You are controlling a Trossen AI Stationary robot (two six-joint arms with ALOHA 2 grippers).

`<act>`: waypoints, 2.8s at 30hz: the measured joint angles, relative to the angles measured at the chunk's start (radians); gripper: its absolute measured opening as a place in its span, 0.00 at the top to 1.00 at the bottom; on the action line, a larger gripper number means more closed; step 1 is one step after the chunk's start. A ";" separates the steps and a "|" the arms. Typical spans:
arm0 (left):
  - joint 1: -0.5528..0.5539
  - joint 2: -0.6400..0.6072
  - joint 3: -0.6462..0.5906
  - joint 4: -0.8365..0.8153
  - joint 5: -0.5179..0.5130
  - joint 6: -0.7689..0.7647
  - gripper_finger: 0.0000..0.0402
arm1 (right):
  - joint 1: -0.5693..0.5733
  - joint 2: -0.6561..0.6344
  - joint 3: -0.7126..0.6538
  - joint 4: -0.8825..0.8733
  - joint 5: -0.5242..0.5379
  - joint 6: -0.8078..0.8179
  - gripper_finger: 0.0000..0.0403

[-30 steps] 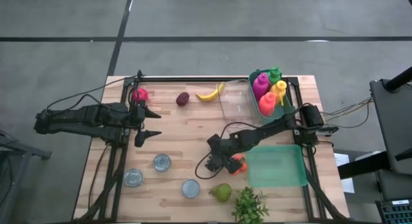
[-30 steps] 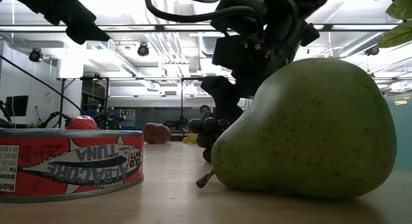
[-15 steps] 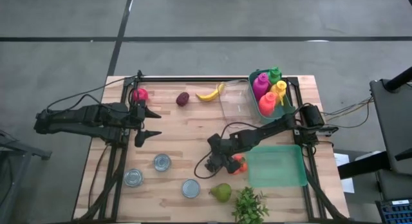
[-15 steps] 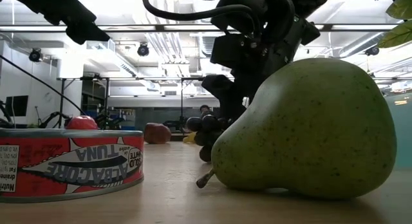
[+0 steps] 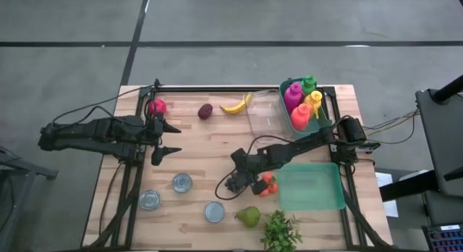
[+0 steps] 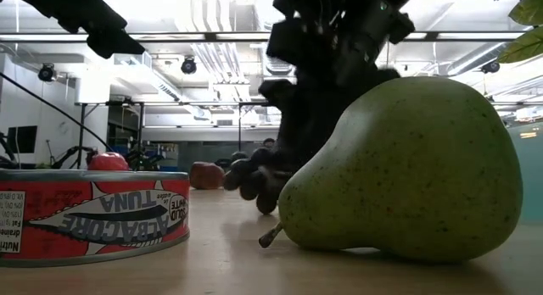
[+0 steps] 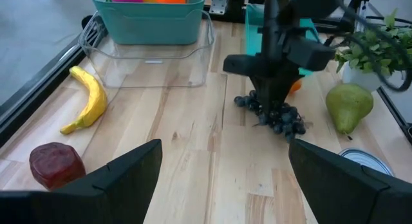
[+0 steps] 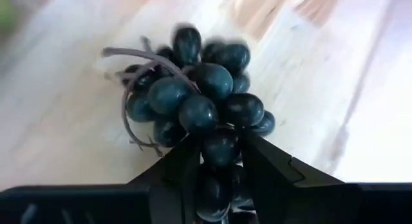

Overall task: Pick & Place Food Item
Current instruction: Put the grapes into the green transparent bin

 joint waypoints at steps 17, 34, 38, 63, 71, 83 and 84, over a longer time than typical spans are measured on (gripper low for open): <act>0.000 0.000 0.000 -0.004 0.000 0.000 0.15 | 0.000 -0.123 0.003 -0.048 -0.001 0.133 0.74; 0.000 0.000 0.000 -0.008 0.000 0.000 0.14 | 0.000 -0.123 -0.007 -0.155 -0.002 0.233 0.74; 0.000 0.000 0.000 -0.008 0.000 0.000 0.14 | 0.008 -0.119 -0.017 -0.159 -0.002 0.198 0.74; 0.000 0.000 0.000 -0.016 0.000 0.000 0.14 | 0.095 -0.172 0.094 -0.360 0.048 1.175 0.74; 0.000 0.000 0.000 -0.015 0.000 0.000 0.14 | 0.119 -0.133 0.088 -0.302 0.056 1.459 0.69; 0.000 0.000 0.000 -0.016 0.000 0.000 0.14 | 0.145 -0.053 0.088 -0.372 0.060 1.555 0.56; 0.000 0.000 0.000 -0.016 0.000 0.000 0.14 | 0.145 -0.053 0.088 -0.375 0.067 1.557 0.56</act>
